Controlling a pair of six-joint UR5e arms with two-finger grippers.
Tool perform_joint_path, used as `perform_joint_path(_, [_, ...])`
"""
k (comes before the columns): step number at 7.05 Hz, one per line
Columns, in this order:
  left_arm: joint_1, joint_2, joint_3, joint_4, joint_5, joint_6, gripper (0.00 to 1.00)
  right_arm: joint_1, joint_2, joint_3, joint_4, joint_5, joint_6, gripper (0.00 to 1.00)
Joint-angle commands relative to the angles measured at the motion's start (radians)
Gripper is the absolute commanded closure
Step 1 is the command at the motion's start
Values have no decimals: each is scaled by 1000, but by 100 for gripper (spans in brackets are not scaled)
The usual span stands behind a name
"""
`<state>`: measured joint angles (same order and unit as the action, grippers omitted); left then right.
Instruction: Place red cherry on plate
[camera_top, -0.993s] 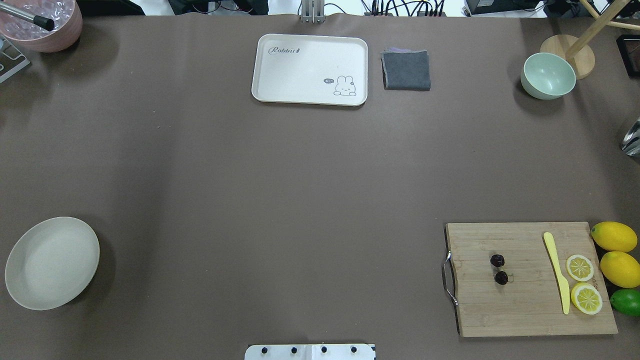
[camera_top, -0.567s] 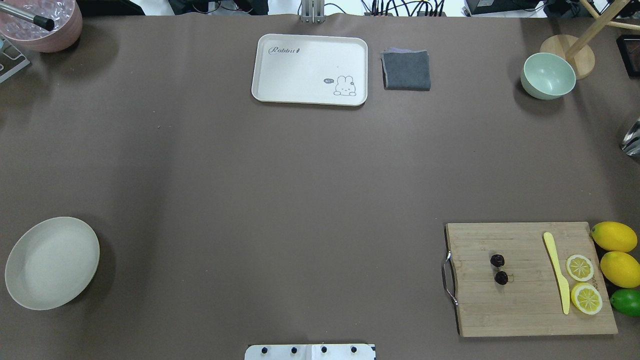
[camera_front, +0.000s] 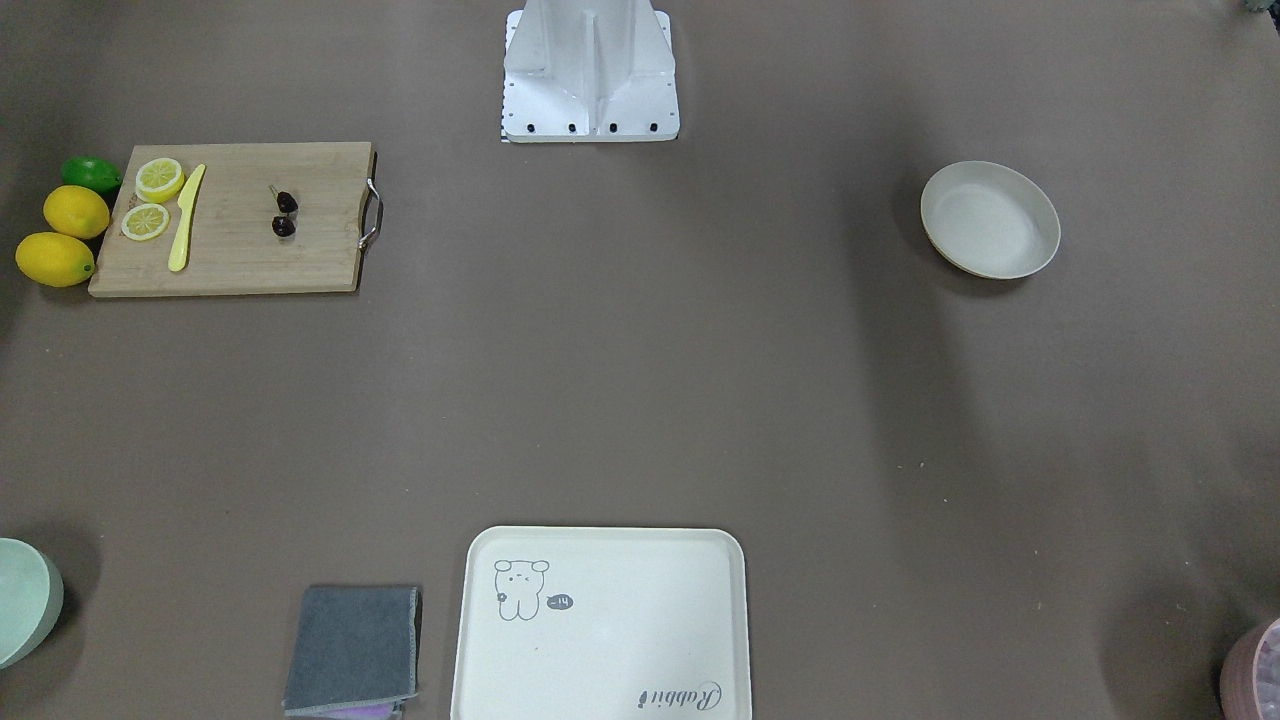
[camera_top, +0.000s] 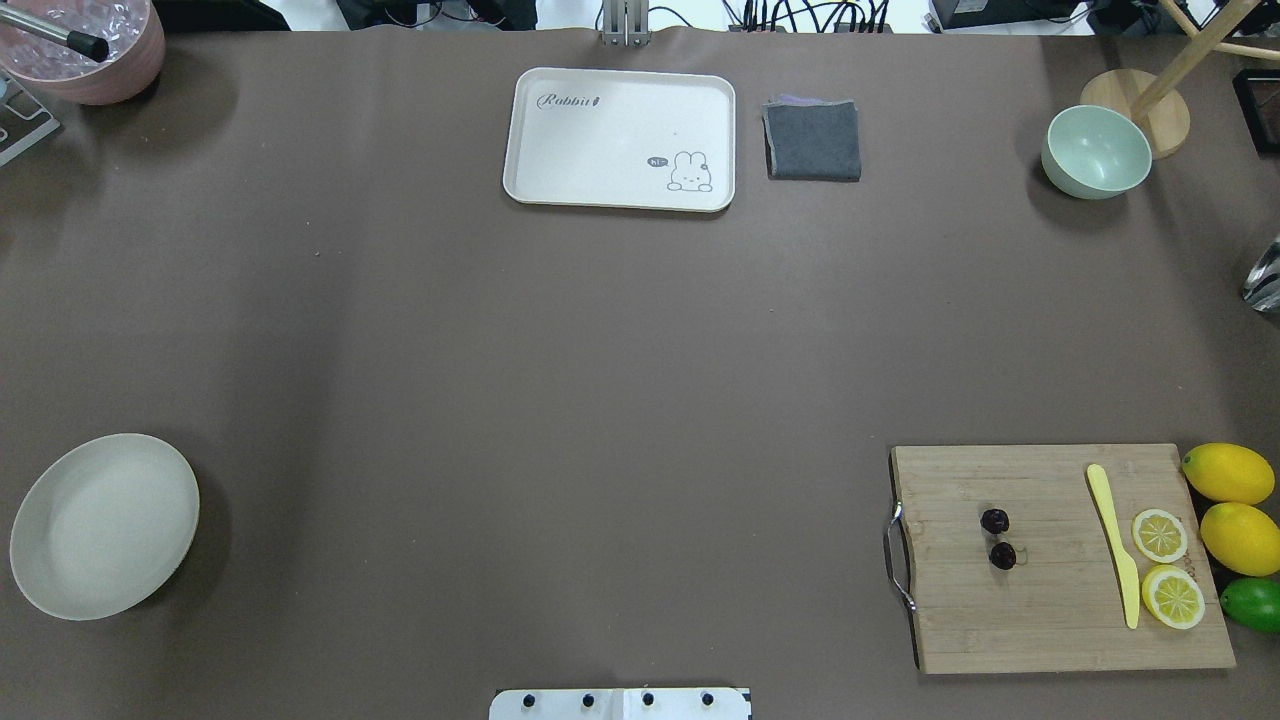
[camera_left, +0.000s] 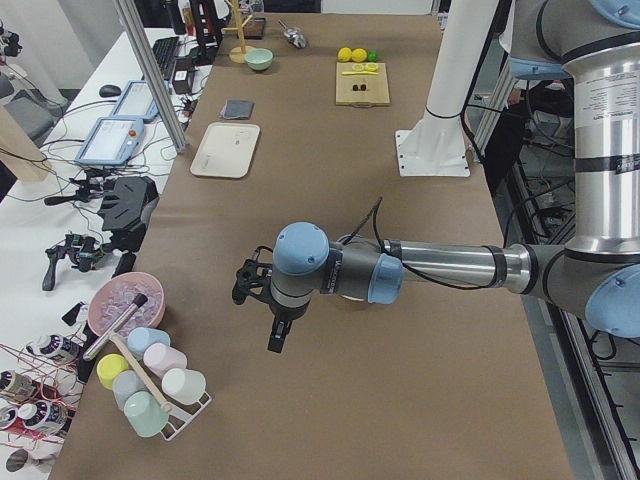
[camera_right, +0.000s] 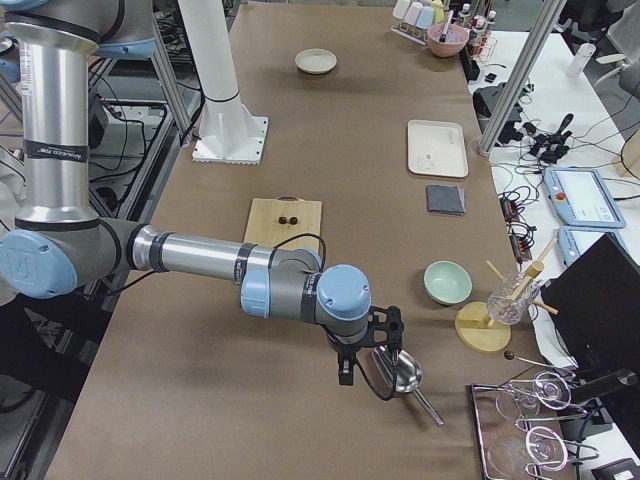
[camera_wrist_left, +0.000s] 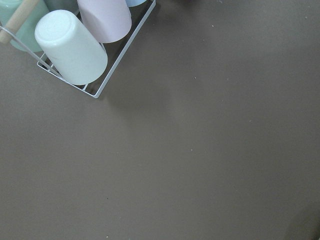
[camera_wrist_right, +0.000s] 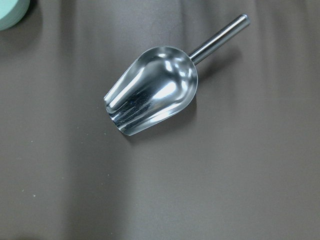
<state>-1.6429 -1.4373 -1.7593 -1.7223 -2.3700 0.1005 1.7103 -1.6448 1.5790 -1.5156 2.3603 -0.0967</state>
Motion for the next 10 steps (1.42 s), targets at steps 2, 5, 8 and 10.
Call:
perform_joint_path(2, [18,0,6,-2,-2,-1,2,0,0,-1,0,1,0,0])
perform_joint_path(5, [34,0,0,-23,-9,2,2,3,-16,21,0,-3,2,0])
perform_joint_path(8, [203,-20,50,-273,-40,-217,2,11,-30,30,2,-10,2,0])
perform_joint_path(10, [299,0,56,-335,-74,-248,2,18,-30,30,3,-12,2,0])
